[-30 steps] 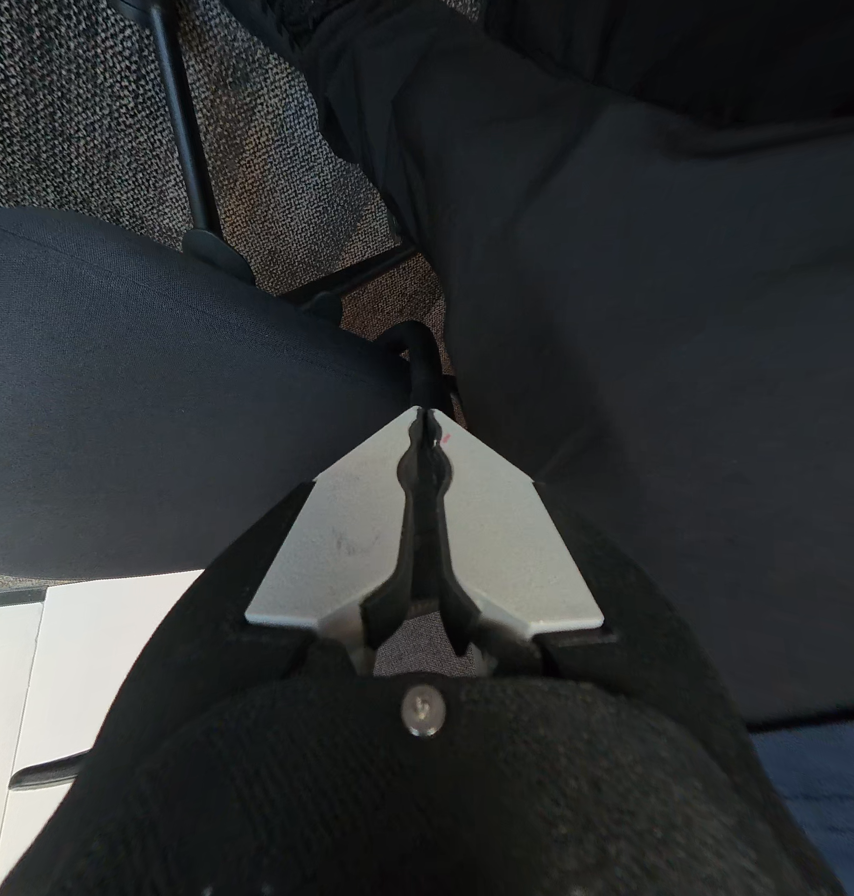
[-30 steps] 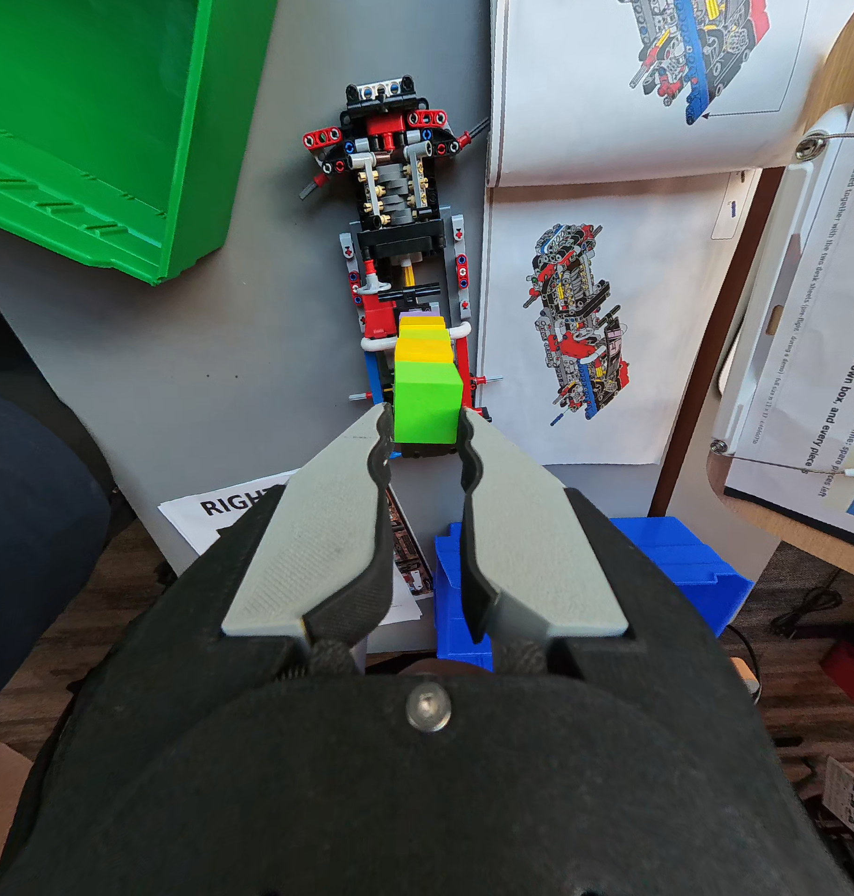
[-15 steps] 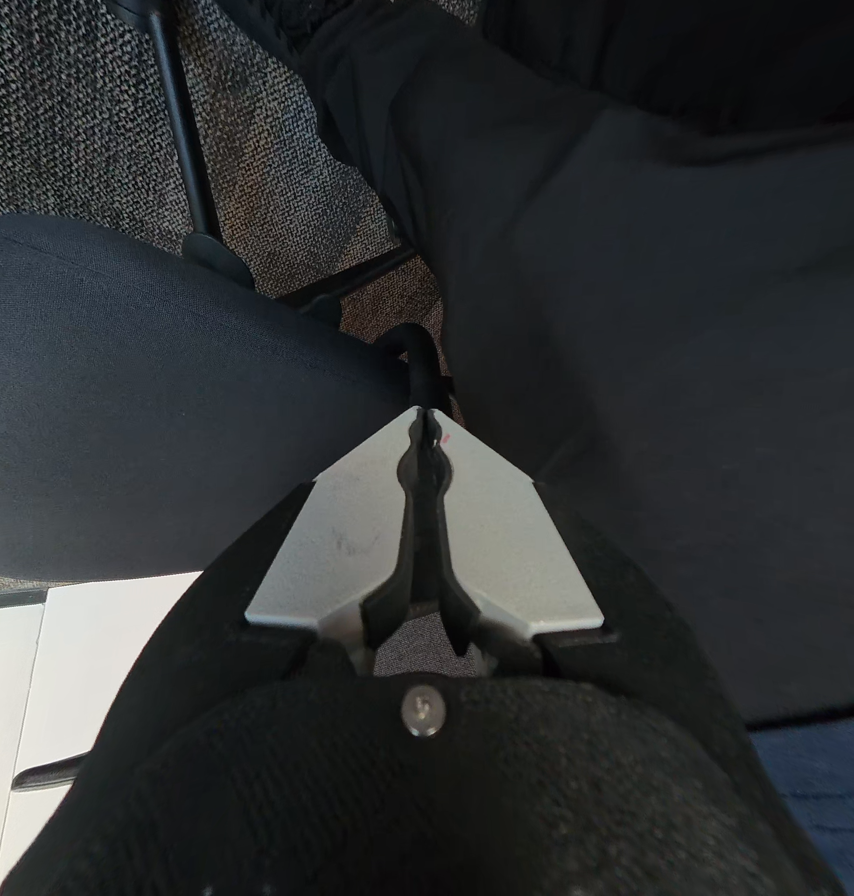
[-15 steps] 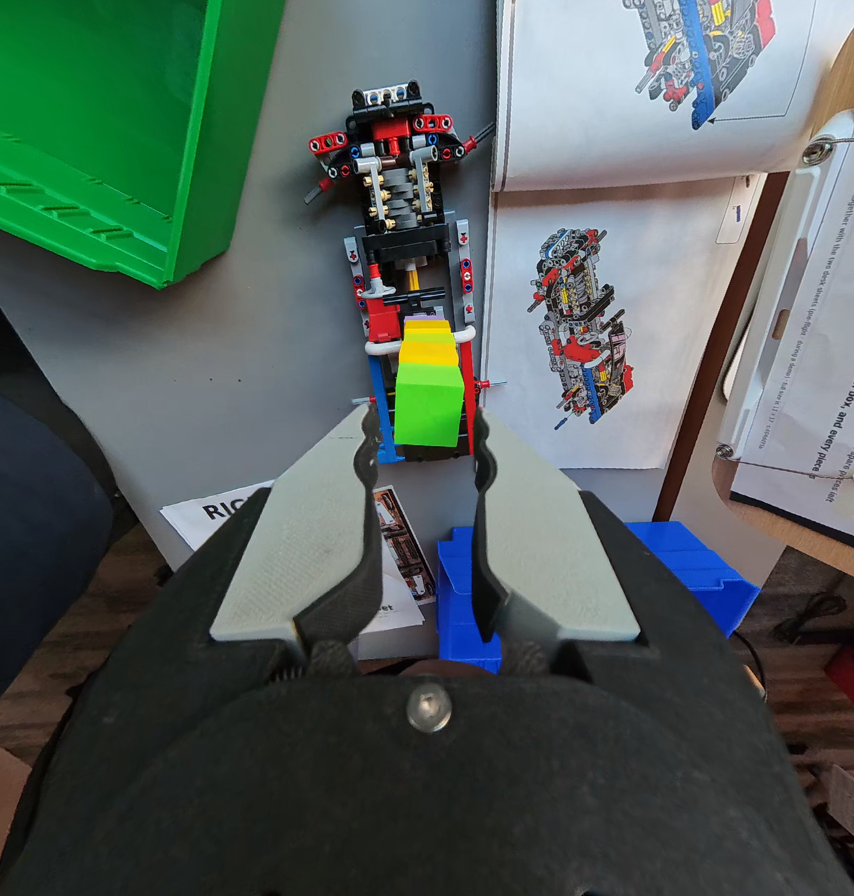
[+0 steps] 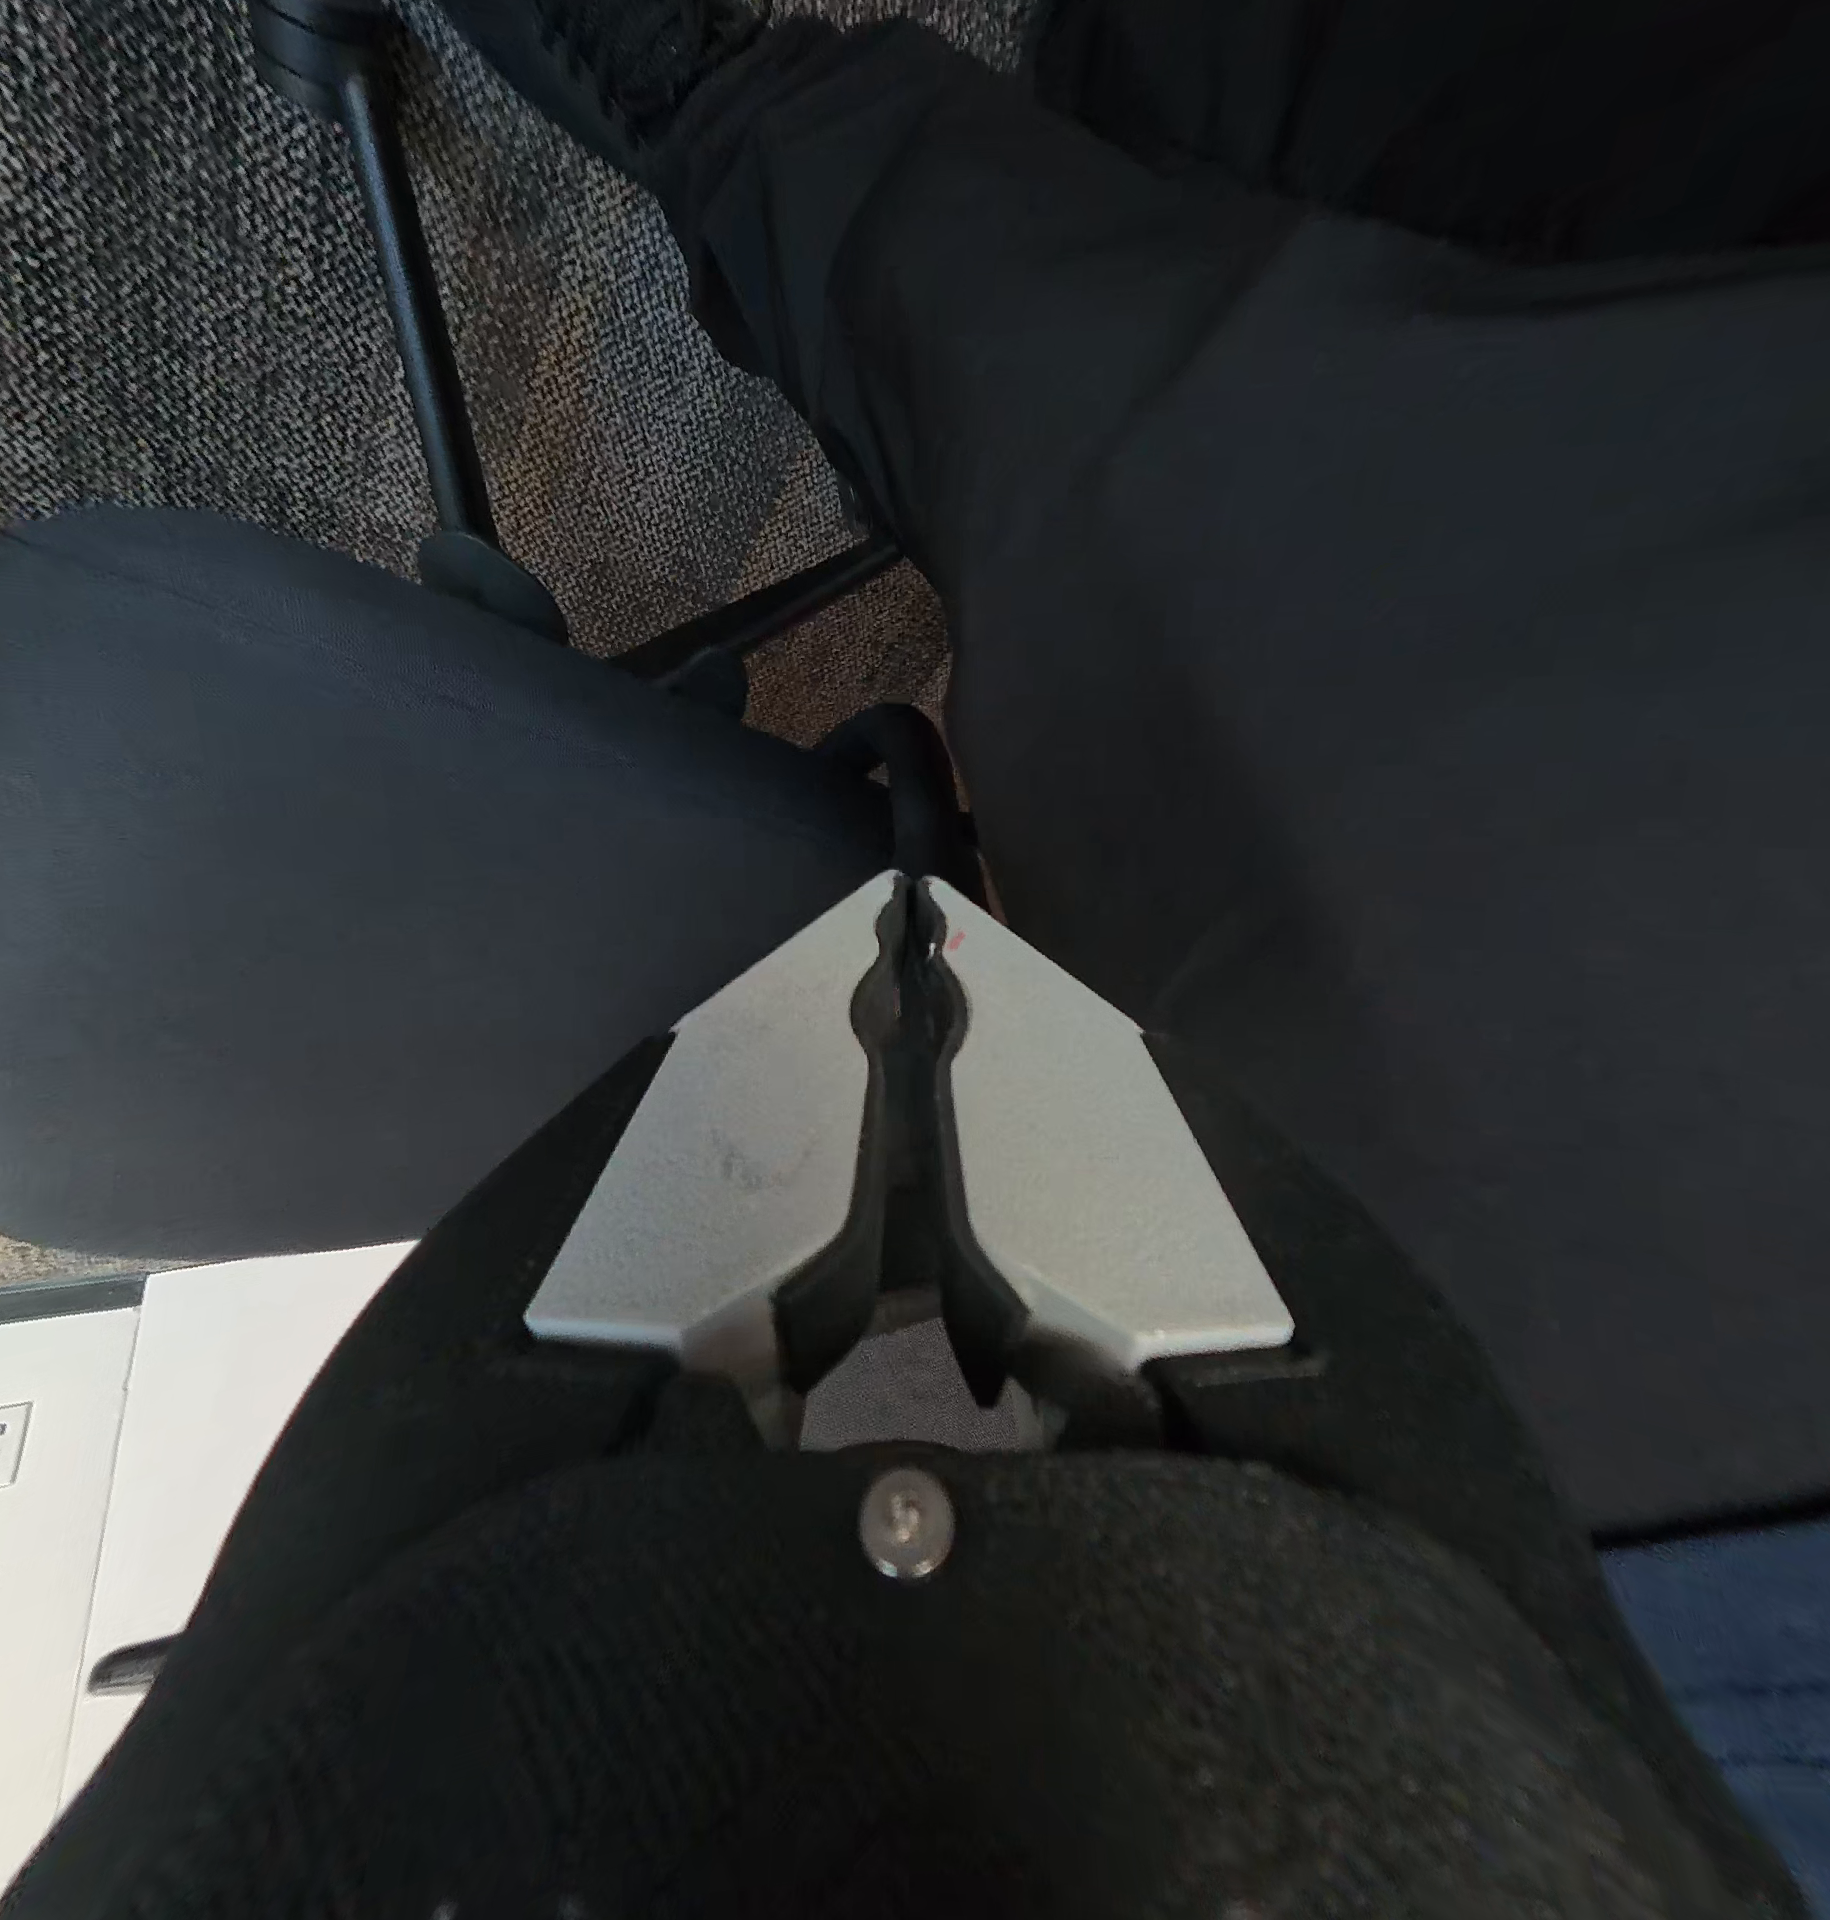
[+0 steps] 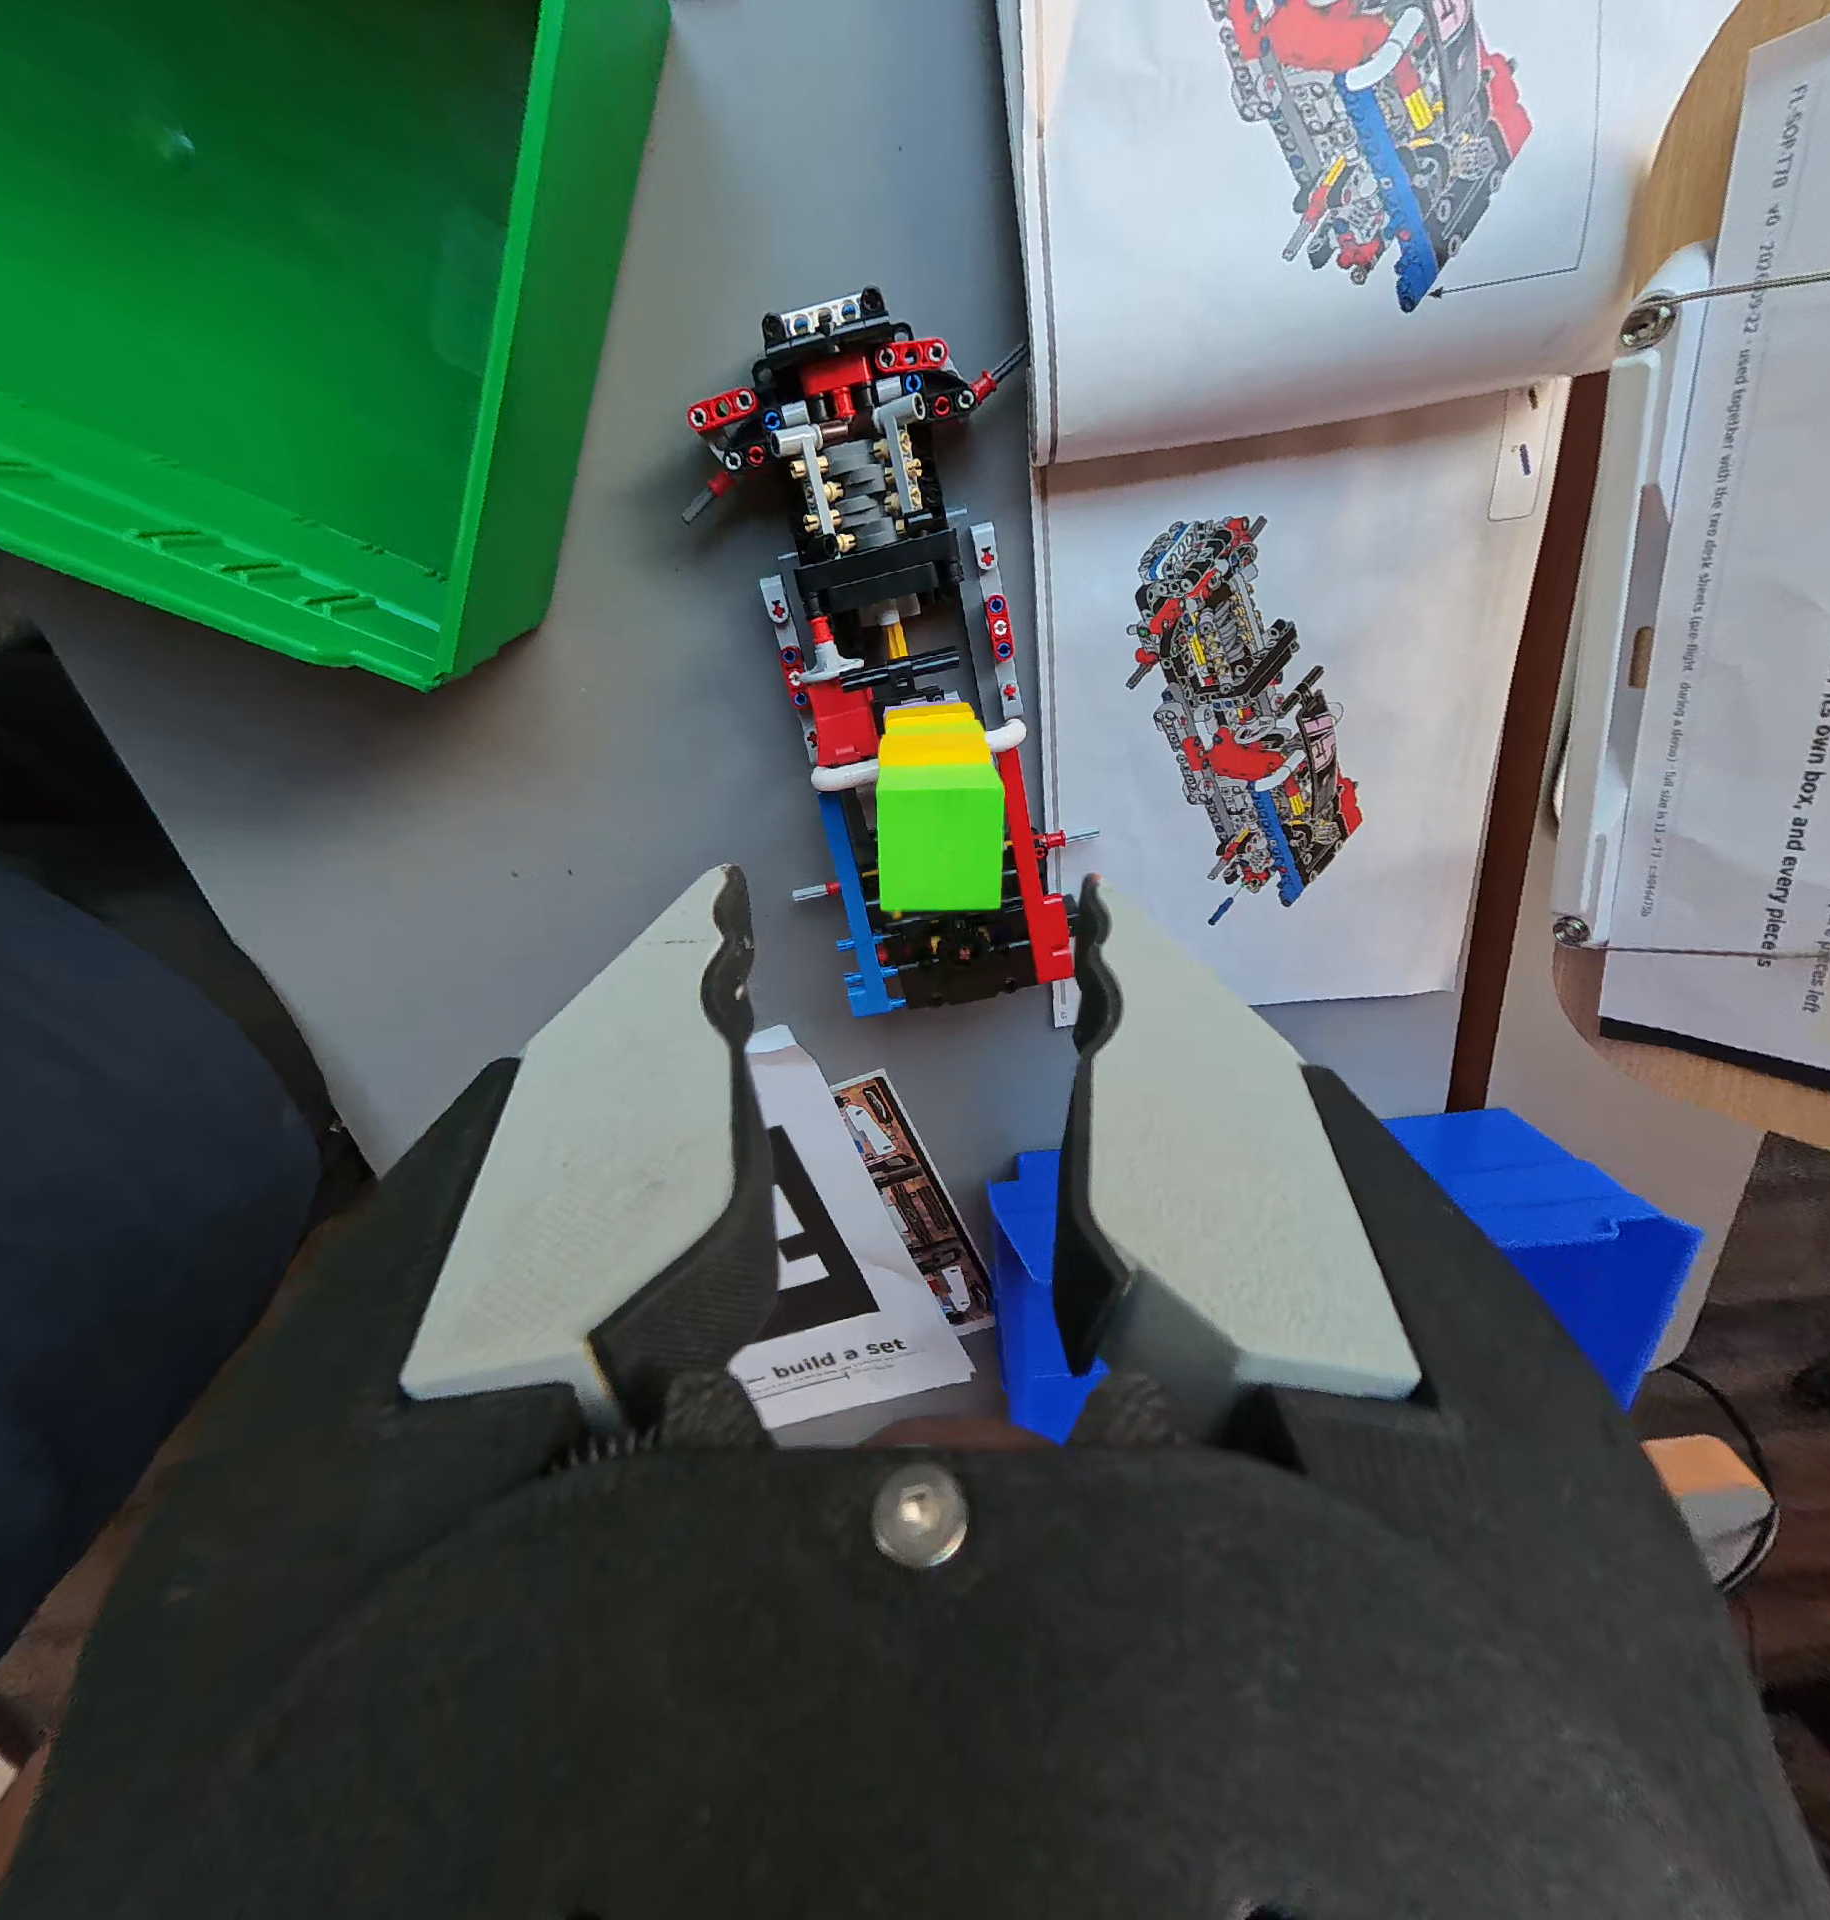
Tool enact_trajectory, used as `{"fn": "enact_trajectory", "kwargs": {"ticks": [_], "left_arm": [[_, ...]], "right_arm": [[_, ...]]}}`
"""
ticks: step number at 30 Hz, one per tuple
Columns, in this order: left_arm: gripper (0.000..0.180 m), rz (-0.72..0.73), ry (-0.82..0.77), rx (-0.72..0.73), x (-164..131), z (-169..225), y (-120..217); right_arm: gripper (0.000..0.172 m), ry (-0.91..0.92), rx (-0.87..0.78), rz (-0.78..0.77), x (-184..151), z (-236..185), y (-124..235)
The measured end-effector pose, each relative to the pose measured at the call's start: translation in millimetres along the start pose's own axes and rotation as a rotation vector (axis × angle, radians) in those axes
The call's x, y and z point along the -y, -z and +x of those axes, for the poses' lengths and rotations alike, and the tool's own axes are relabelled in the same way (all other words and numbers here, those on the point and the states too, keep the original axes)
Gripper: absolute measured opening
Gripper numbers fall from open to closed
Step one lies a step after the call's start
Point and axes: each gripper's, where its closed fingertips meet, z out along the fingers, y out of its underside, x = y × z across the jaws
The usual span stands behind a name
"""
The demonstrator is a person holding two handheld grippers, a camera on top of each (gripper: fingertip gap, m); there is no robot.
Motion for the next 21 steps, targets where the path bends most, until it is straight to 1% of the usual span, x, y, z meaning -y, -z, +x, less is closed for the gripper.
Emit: {"fn": "enact_trajectory", "kwargs": {"ticks": [4, 8, 12, 14, 17, 19, 21], "left_arm": [[0.0, 0.009, -0.025, 0.002, 4, -9, 7], [0.0, -0.004, -0.062, 0.01, 5, -27, 13], [0.0, -0.017, -0.109, 0.025, 13, -49, 18], [0.0, -0.022, -0.131, 0.027, 20, -58, 19], [0.0, -0.026, -0.171, 0.017, 33, -66, 18], [0.0, -0.04, -0.205, 0.011, 40, -70, 16], [0.0, -0.062, -0.244, 0.011, 45, -74, 13]], "right_arm": [[0.066, -0.065, -0.017, 0.056, -1, 0, 17], [0.067, -0.145, -0.064, 0.14, -8, 0, 43], [0.063, -0.279, -0.119, 0.26, -33, -4, 59], [0.061, -0.38, -0.131, 0.292, -56, -10, 55], [0.06, -0.56, -0.103, 0.328, -94, -34, 42], [0.055, -0.69, -0.07, 0.348, -117, -54, 28], [0.05, -0.809, -0.023, 0.338, -142, -77, 6]]}}
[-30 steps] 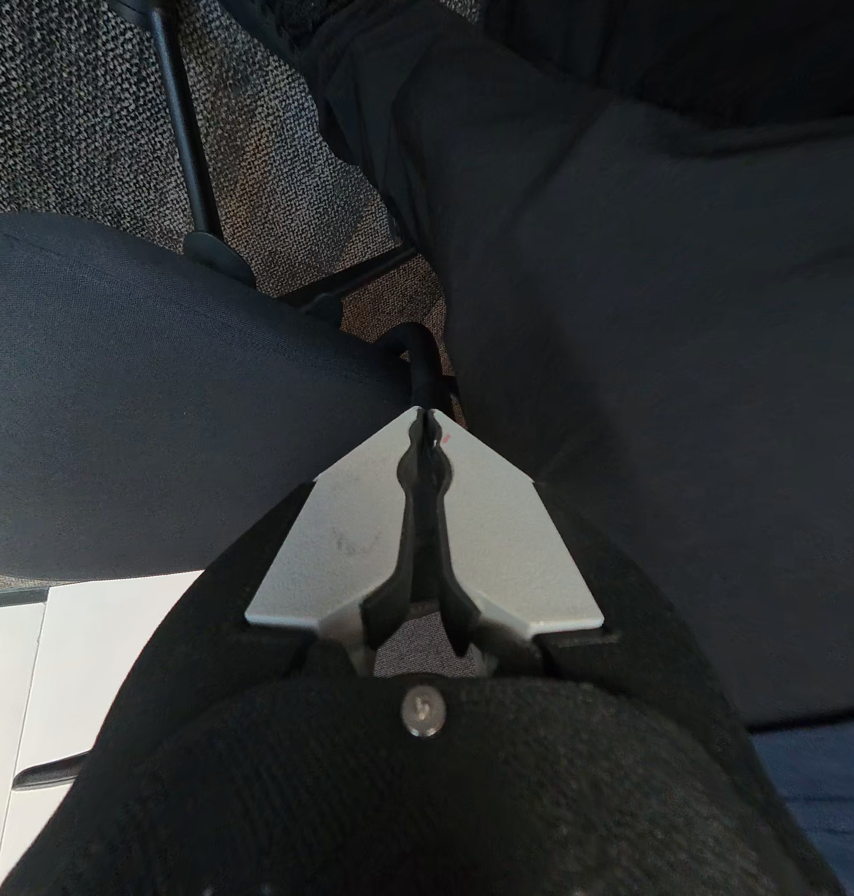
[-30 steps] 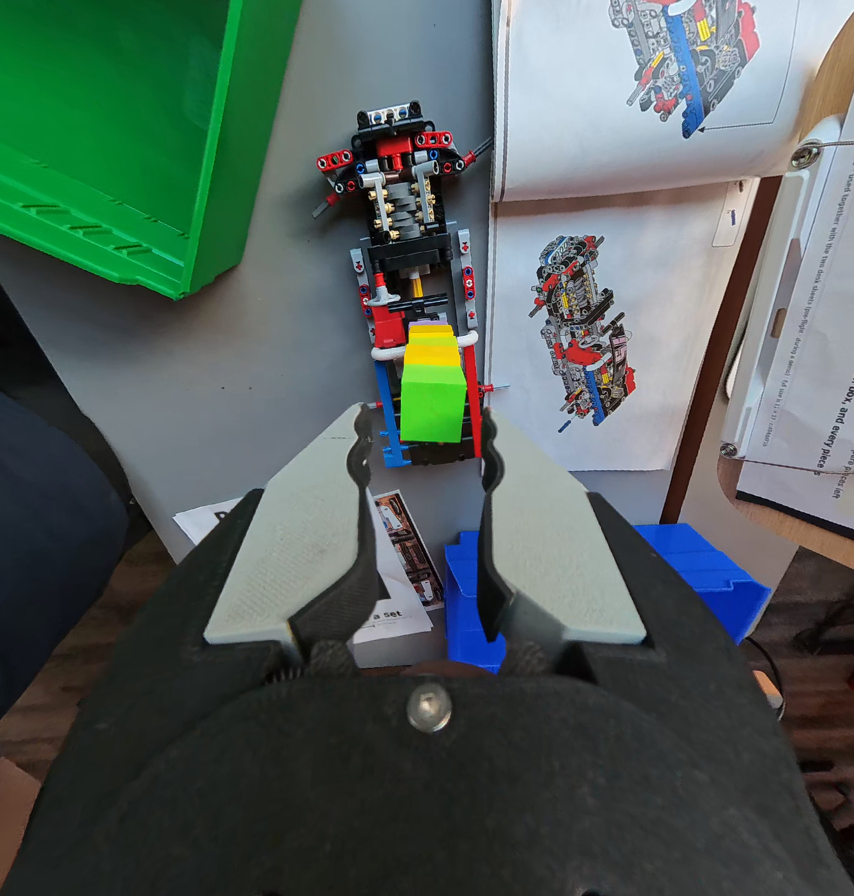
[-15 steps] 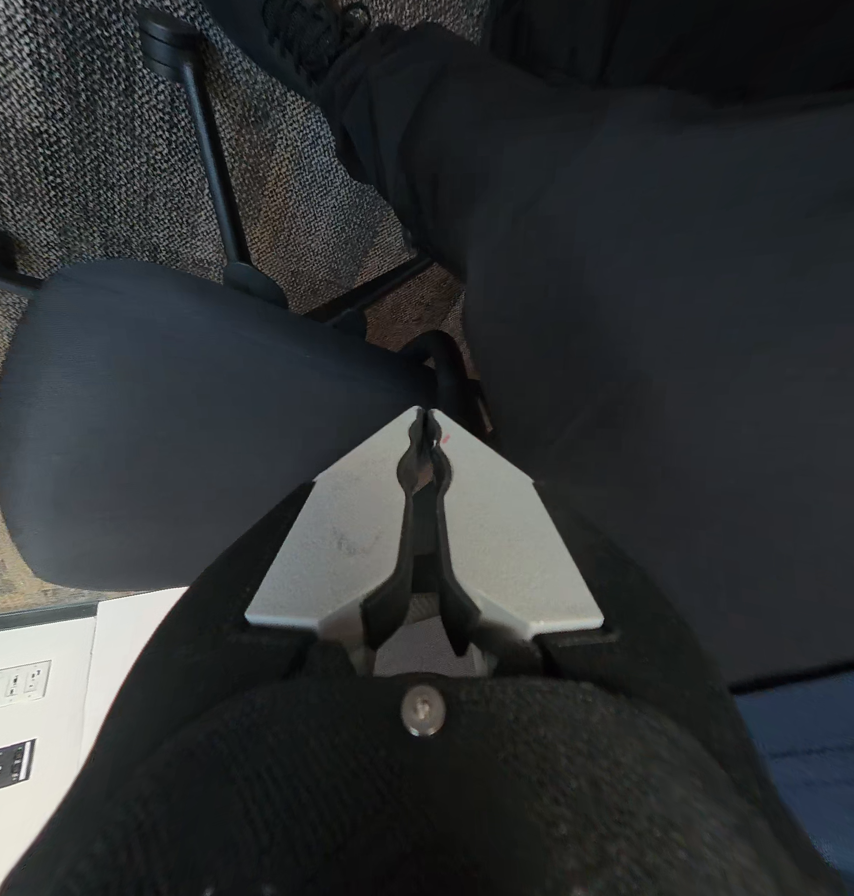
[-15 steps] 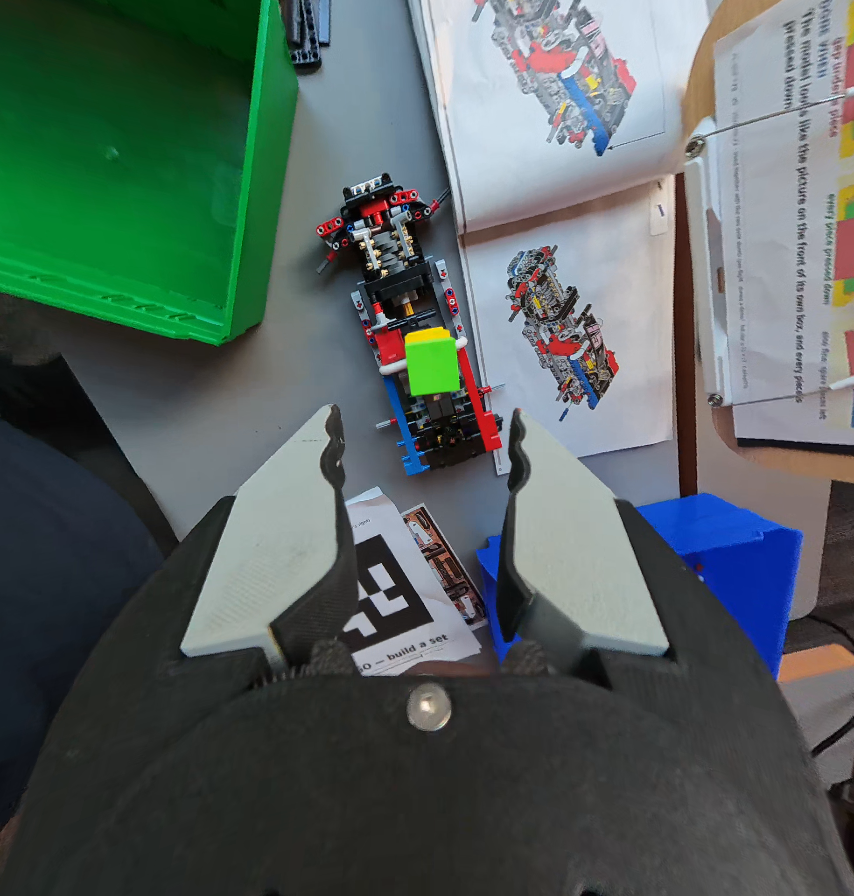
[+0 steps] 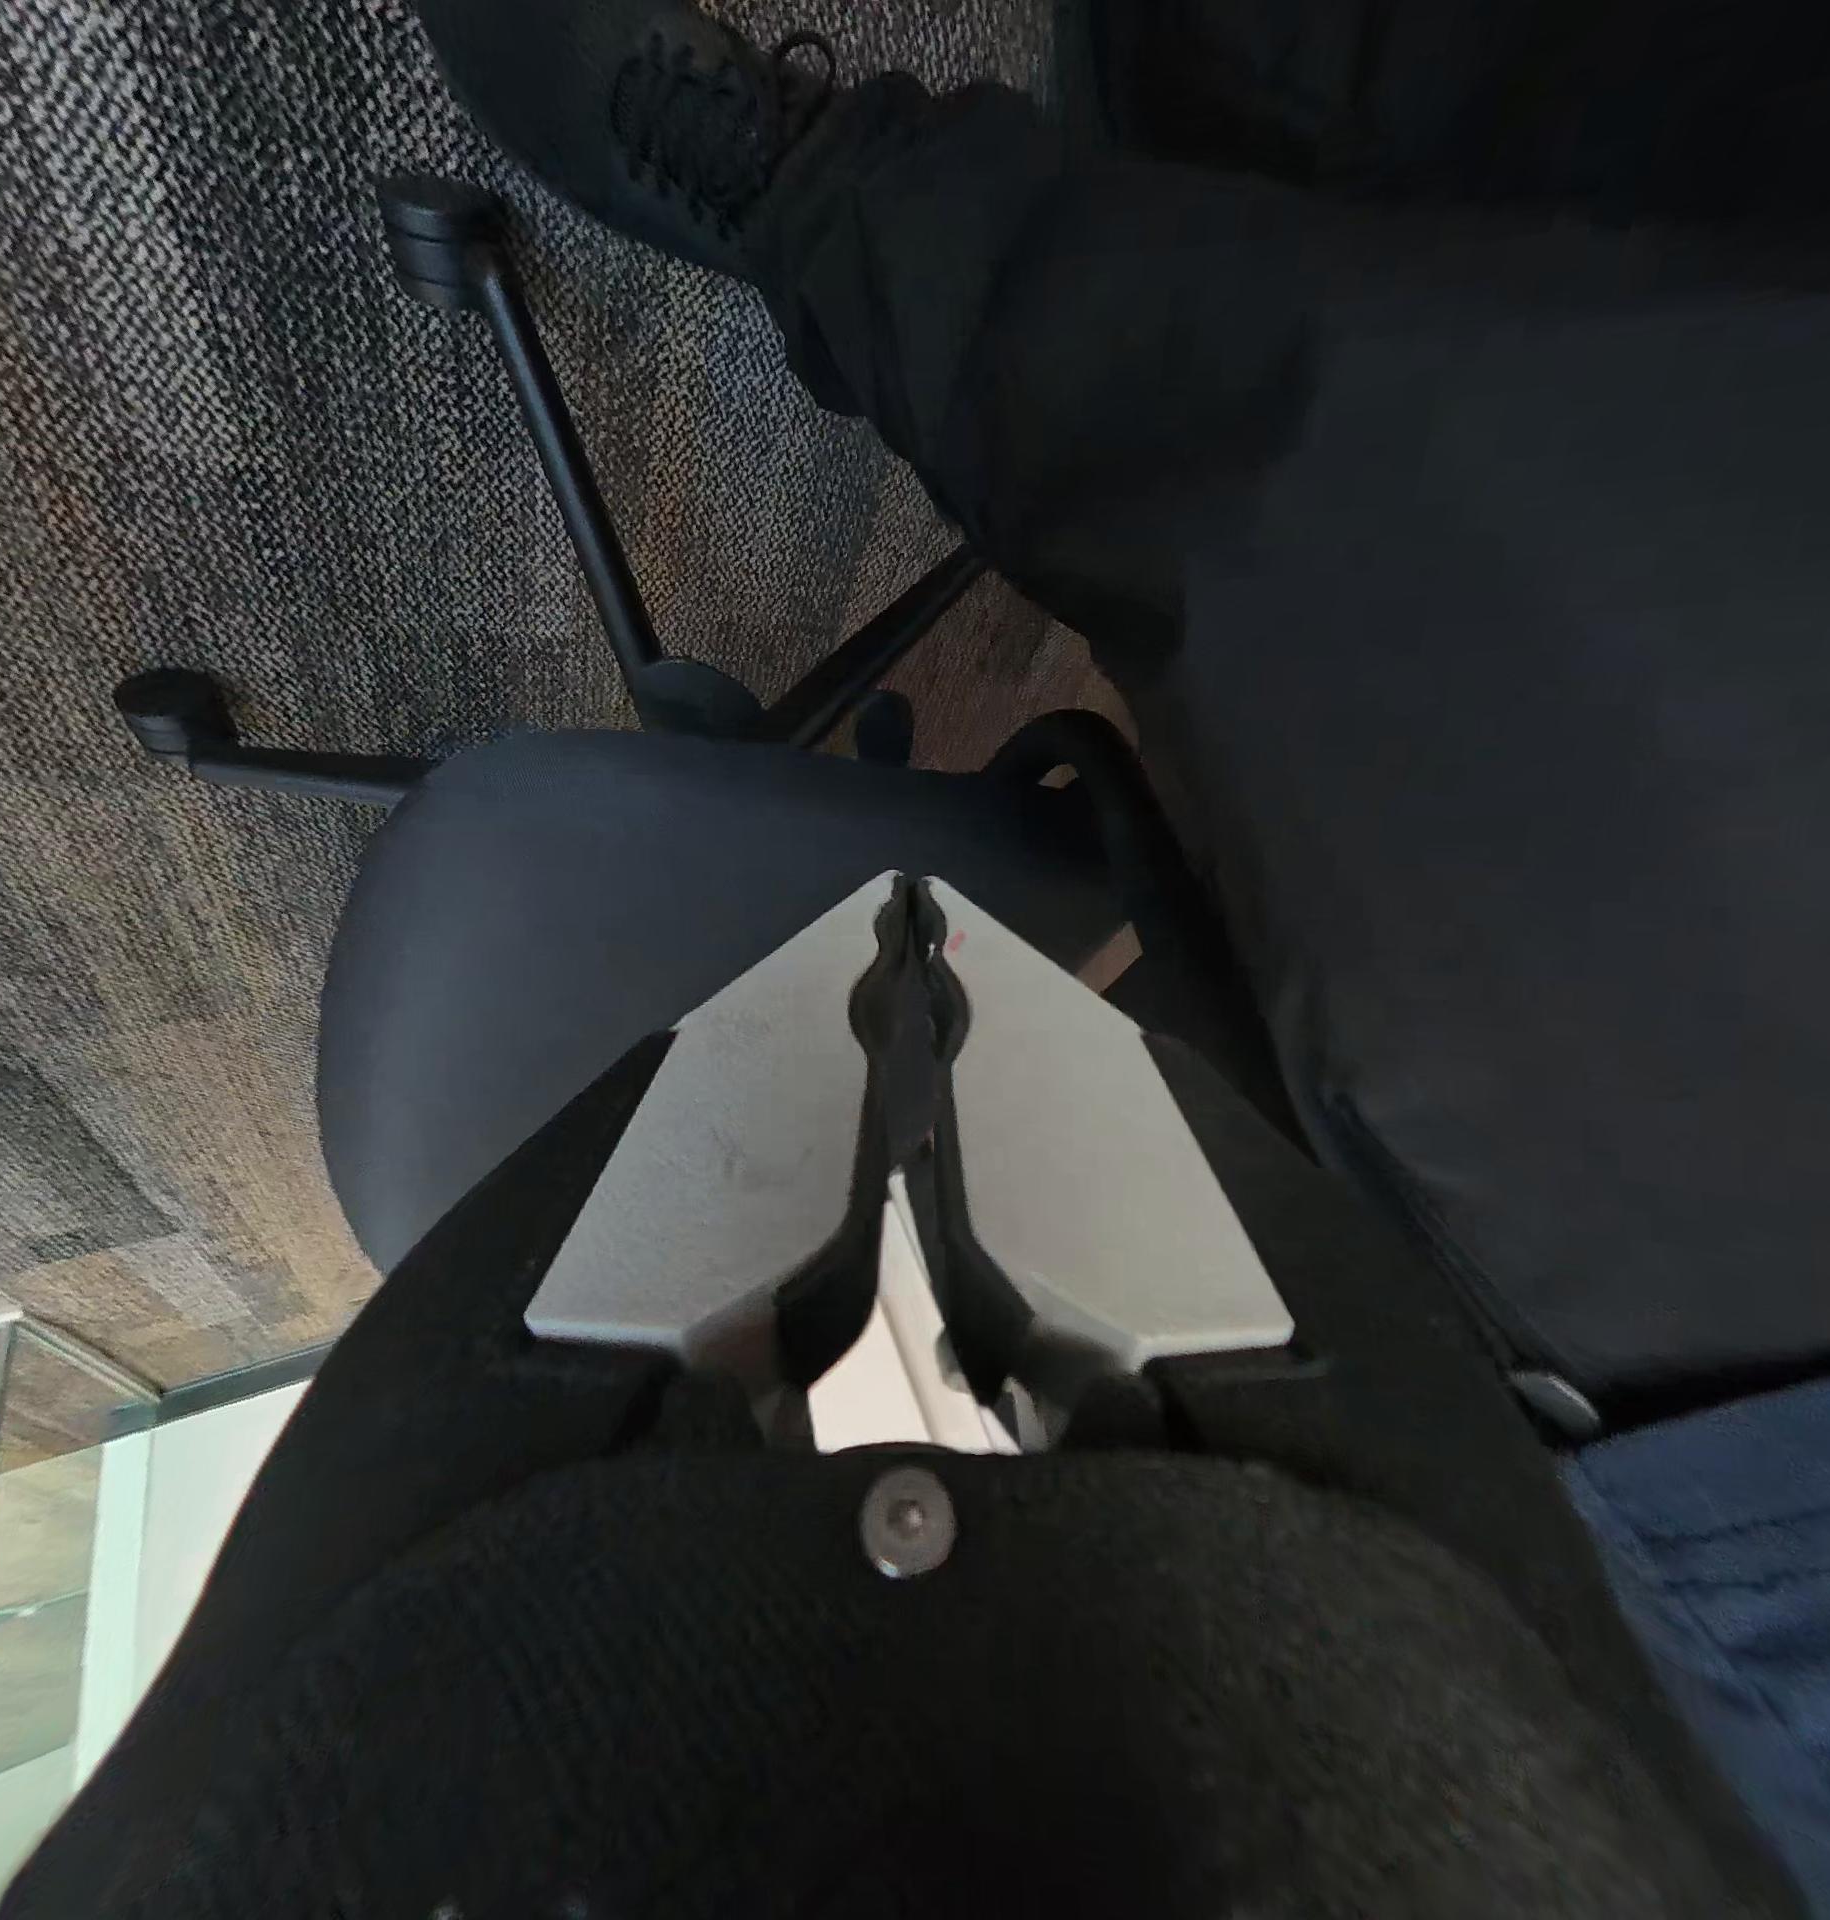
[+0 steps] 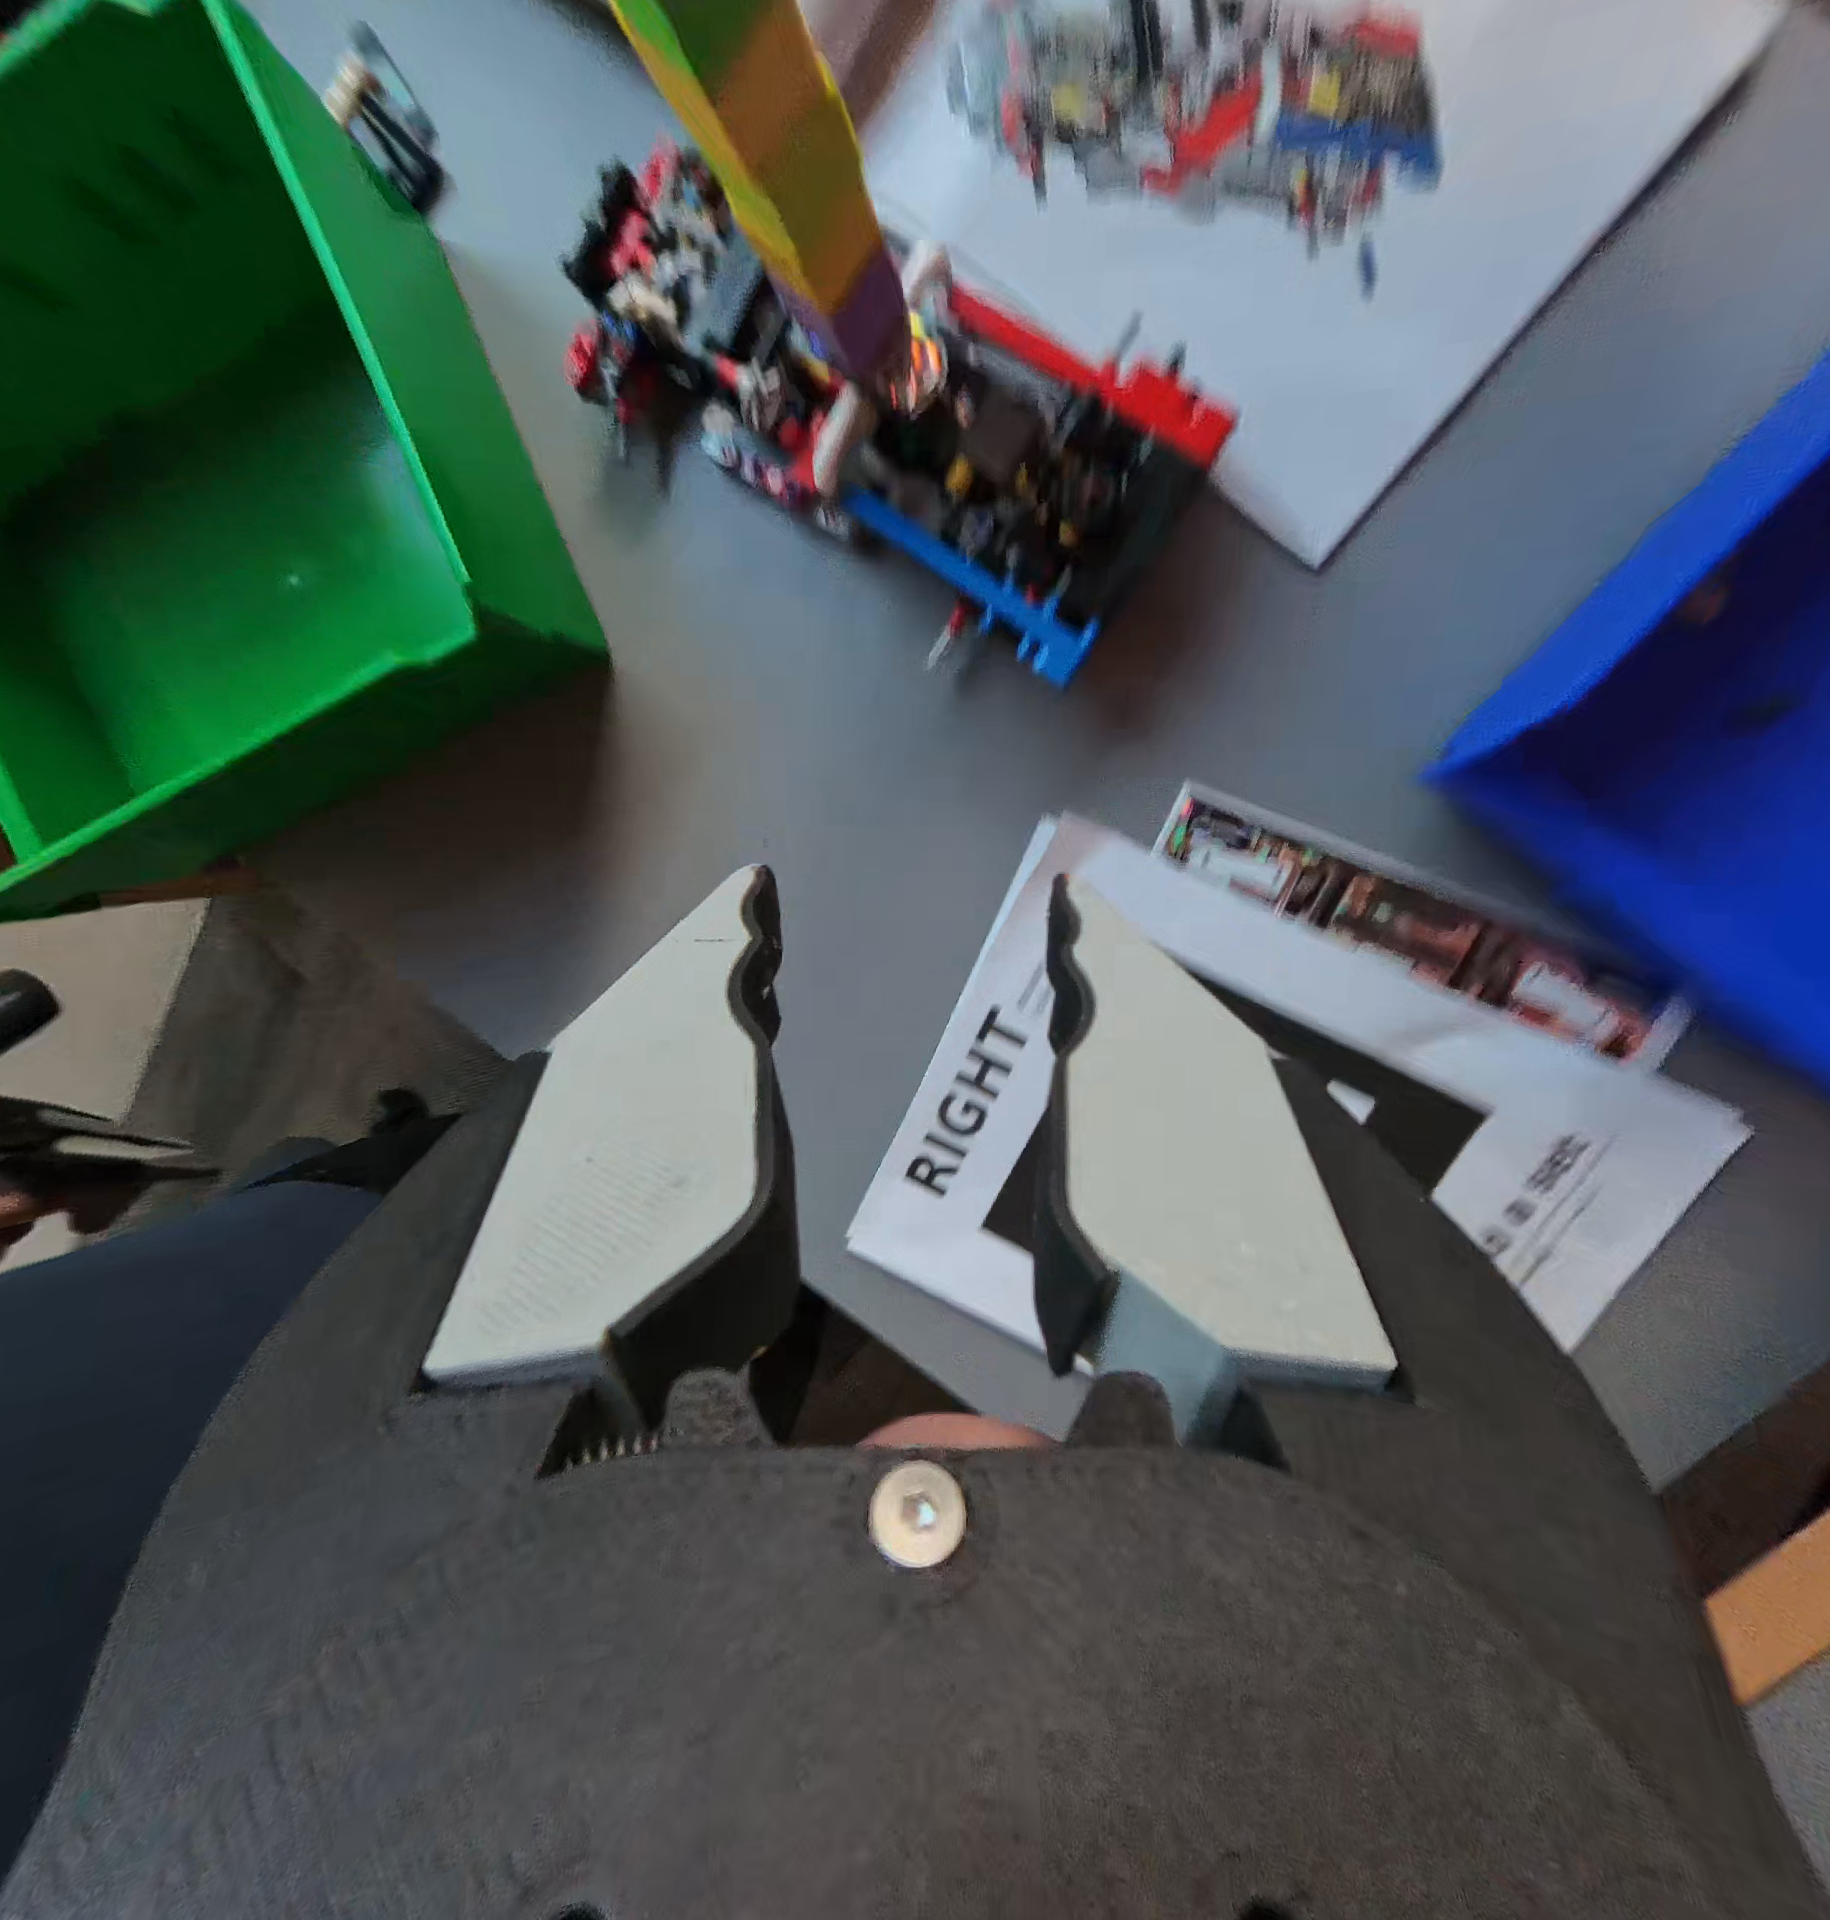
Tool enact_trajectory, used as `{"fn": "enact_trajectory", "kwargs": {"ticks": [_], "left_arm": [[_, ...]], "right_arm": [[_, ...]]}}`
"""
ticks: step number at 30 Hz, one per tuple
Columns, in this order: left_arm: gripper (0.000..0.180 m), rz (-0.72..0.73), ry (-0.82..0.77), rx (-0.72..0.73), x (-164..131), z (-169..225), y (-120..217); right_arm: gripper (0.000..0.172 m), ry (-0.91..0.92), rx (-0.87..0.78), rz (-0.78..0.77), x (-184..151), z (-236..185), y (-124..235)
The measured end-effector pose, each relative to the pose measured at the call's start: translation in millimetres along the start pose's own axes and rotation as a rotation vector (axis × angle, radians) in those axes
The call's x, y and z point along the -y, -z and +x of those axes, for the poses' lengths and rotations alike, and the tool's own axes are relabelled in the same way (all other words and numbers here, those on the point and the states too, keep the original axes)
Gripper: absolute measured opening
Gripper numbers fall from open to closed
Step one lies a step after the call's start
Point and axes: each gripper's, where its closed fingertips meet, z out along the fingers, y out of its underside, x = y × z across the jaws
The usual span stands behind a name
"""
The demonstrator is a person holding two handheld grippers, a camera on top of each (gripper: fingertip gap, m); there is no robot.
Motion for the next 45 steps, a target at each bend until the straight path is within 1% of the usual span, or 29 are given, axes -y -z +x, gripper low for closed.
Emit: {"fn": "enact_trajectory", "kwargs": {"ticks": [2, 4, 5, 7, 9, 11, 13, 16, 18, 21, 23, 26, 30, 34, 36, 37, 39, 41, 44, 45], "left_arm": [[0.0, -0.02, -0.037, 0.002, 3, -4, -2], [0.0, -0.008, -0.086, -0.035, 6, 1, 0], [0.0, 0.011, -0.108, -0.066, 7, 6, 3], [0.0, 0.067, -0.139, -0.143, 10, 20, 13], [0.0, 0.126, -0.171, -0.236, 8, 39, 26], [0.0, 0.16, -0.225, -0.304, 1, 56, 39], [0.0, 0.16, -0.295, -0.314, -9, 68, 47], [0.0, 0.141, -0.351, -0.326, -20, 97, 55], [0.0, 0.151, -0.38, -0.288, -18, 120, 62], [0.0, 0.183, -0.496, -0.088, -3, 150, 75], [0.0, 0.199, -0.578, -0.013, 10, 178, 89], [0.0, 0.271, -0.686, 0.059, 45, 226, 122], [0.0, 0.435, -0.802, 0.158, 114, 287, 196], [0.0, 0.512, -0.786, 0.34, 198, 307, 264], [0.0, 0.542, -0.718, 0.424, 245, 314, 295], [0.0, 0.551, -0.69, 0.438, 267, 320, 306], [0.0, 0.557, -0.656, 0.437, 309, 338, 319], [0.0, 0.526, -0.645, 0.428, 345, 353, 320], [0.0, 0.456, -0.632, 0.53, 393, 354, 315], [0.0, 0.444, -0.635, 0.535, 407, 357, 312]], "right_arm": [[0.043, -0.094, 0.014, -0.062, -42, 3, -12], [0.033, -0.149, 0.037, -0.116, -78, 2, -21], [0.023, -0.162, 0.053, -0.131, -92, 0, -23], [0.013, -0.157, 0.056, -0.136, -111, 2, -27], [0.005, -0.142, 0.031, -0.132, -123, 13, -32], [0.006, -0.155, 0.022, -0.114, -128, 24, -39], [0.01, -0.165, 0.03, -0.064, -125, 33, -44], [0.011, -0.115, 0.042, -0.007, -119, 49, -51], [0.011, -0.078, 0.083, 0.016, -118, 56, -56], [0.014, -0.055, 0.193, 0.028, -130, 58, -61], [0.015, -0.017, 0.234, 0.028, -143, 62, -62], [0.014, 0.053, 0.249, 0.034, -165, 73, -58], [0.016, 0.074, 0.242, 0.064, -183, 93, -47], [0.017, 0.04, 0.207, 0.127, -185, 115, -35], [0.018, 0.005, 0.192, 0.154, -185, 123, -29], [0.019, -0.011, 0.184, 0.165, -186, 126, -26], [0.019, -0.033, 0.167, 0.174, -191, 130, -21], [0.02, -0.05, 0.143, 0.173, -199, 132, -17], [0.021, -0.078, 0.11, 0.16, -213, 131, -11], [0.023, -0.088, 0.098, 0.151, -219, 129, -9]]}}
